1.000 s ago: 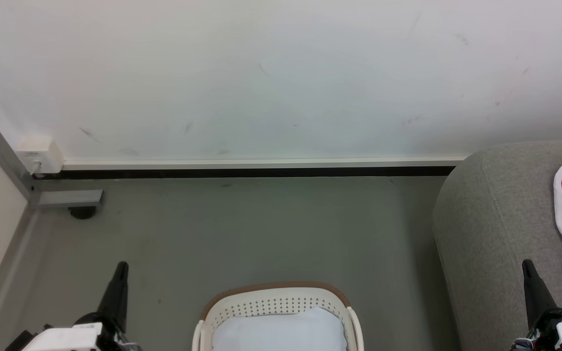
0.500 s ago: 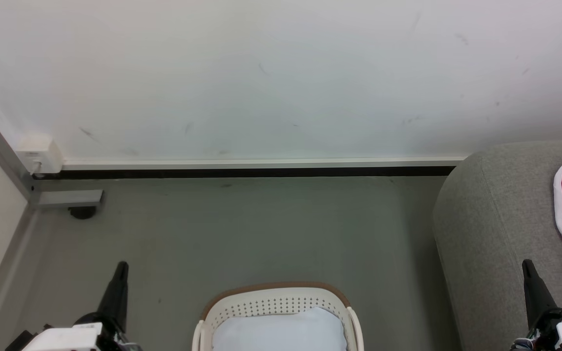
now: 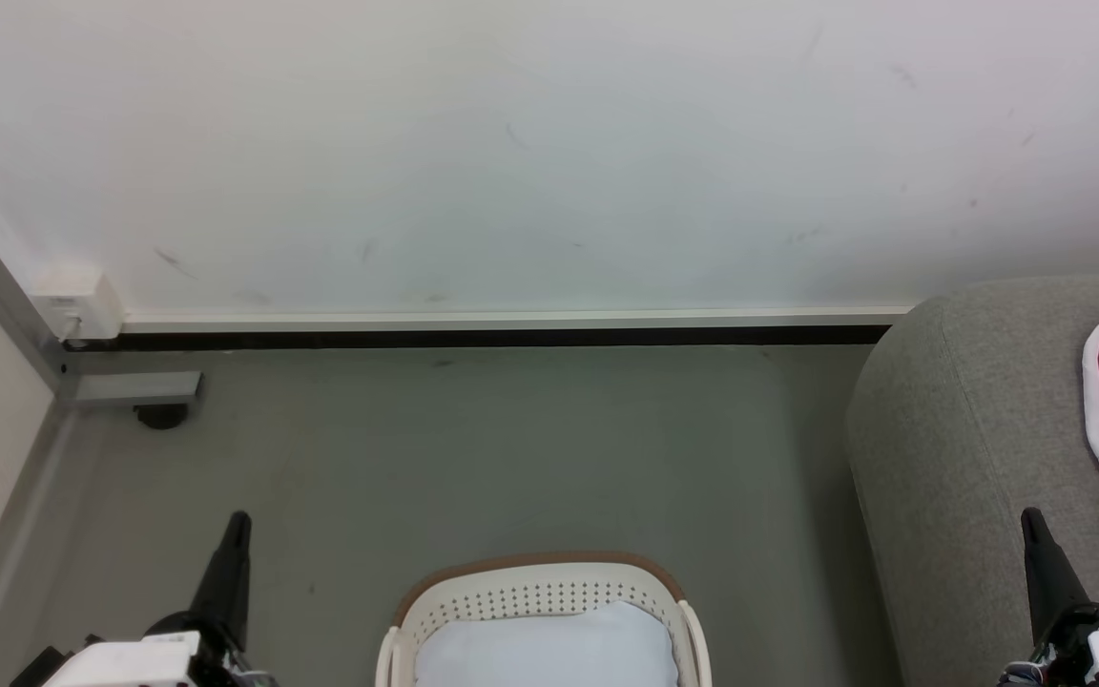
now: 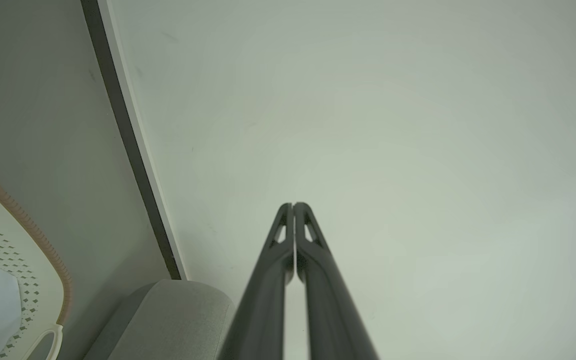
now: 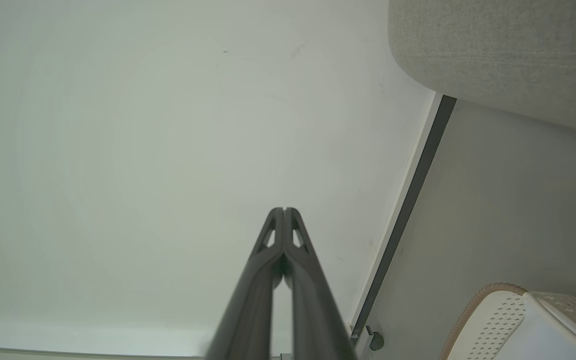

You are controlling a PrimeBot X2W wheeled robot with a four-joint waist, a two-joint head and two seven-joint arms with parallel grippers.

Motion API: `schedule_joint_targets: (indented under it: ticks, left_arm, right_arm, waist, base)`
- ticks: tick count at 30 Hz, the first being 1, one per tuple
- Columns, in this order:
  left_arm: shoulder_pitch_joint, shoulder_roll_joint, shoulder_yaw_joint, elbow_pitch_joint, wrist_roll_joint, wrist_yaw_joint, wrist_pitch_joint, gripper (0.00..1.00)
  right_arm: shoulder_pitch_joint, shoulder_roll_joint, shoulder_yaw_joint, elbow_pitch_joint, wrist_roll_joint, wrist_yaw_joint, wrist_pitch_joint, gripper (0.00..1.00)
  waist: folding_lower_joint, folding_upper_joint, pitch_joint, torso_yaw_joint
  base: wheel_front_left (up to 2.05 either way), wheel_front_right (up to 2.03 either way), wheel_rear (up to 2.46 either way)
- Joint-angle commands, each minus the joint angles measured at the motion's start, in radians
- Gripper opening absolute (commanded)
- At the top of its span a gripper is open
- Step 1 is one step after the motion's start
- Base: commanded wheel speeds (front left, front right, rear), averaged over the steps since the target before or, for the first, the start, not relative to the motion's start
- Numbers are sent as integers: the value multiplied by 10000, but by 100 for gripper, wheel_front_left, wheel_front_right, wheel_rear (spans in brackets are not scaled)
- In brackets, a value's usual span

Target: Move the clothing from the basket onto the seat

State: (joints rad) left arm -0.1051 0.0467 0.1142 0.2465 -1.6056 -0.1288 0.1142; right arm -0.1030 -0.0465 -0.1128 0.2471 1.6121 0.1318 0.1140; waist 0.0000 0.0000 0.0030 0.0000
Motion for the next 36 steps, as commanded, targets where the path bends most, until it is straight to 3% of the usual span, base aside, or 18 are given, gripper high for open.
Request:
schedule_joint_targets:
  ticks: [1, 36]
  left_arm:
    - [-92, 67, 18, -31, -136, -41, 33, 0]
    - [-92, 68, 18, -30, -136, -42, 32, 0]
  right_arm:
    - [-128, -71, -33, -47, 17, -20, 33, 0]
    - [-128, -71, -33, -47, 18, -21, 33, 0]
  waist:
    - [0, 0, 0, 0]
    - [0, 0, 0, 0]
  base:
    - [0, 0, 0]
    - [0, 0, 0]
